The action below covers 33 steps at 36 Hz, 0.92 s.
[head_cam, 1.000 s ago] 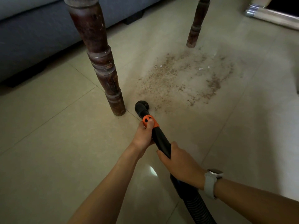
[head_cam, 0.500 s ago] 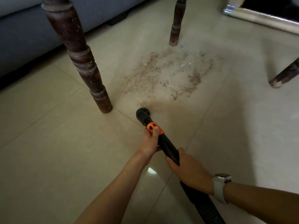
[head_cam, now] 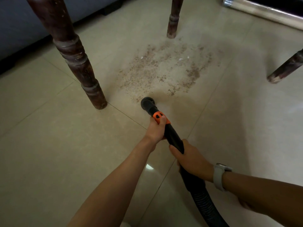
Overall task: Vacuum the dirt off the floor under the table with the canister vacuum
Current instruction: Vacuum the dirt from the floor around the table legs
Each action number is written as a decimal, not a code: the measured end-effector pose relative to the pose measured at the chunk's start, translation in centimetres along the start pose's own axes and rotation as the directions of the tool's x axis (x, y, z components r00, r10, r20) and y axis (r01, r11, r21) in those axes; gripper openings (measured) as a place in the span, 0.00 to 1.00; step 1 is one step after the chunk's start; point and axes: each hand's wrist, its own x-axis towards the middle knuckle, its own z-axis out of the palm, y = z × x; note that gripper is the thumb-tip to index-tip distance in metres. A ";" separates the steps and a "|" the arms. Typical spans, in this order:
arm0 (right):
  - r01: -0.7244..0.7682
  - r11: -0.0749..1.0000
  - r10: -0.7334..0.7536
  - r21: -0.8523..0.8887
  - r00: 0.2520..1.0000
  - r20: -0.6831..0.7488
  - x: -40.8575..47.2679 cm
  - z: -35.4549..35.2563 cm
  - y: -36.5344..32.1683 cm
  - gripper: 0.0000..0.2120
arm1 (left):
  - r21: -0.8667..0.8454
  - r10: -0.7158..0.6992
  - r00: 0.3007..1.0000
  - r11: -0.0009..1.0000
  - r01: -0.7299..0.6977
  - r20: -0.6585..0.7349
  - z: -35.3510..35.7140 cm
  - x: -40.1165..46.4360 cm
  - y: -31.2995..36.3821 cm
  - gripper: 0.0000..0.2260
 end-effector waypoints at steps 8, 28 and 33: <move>0.005 1.000 -0.006 0.012 0.998 0.055 0.9 0.8 0.7 0.15 | -0.064 0.028 0.999 0.998 -0.030 -0.040 -1.4 -0.2 -1.1 0.15; 0.096 0.994 -0.098 0.045 0.993 0.063 6.2 0.4 -2.4 0.13 | 0.006 -0.032 0.997 0.999 0.032 -0.073 -5.6 2.7 1.6 0.26; 0.117 0.993 -0.119 0.029 0.990 0.075 8.4 -0.2 -4.1 0.14 | 0.711 0.080 0.974 0.696 0.098 -0.213 -10.1 3.3 -1.9 0.32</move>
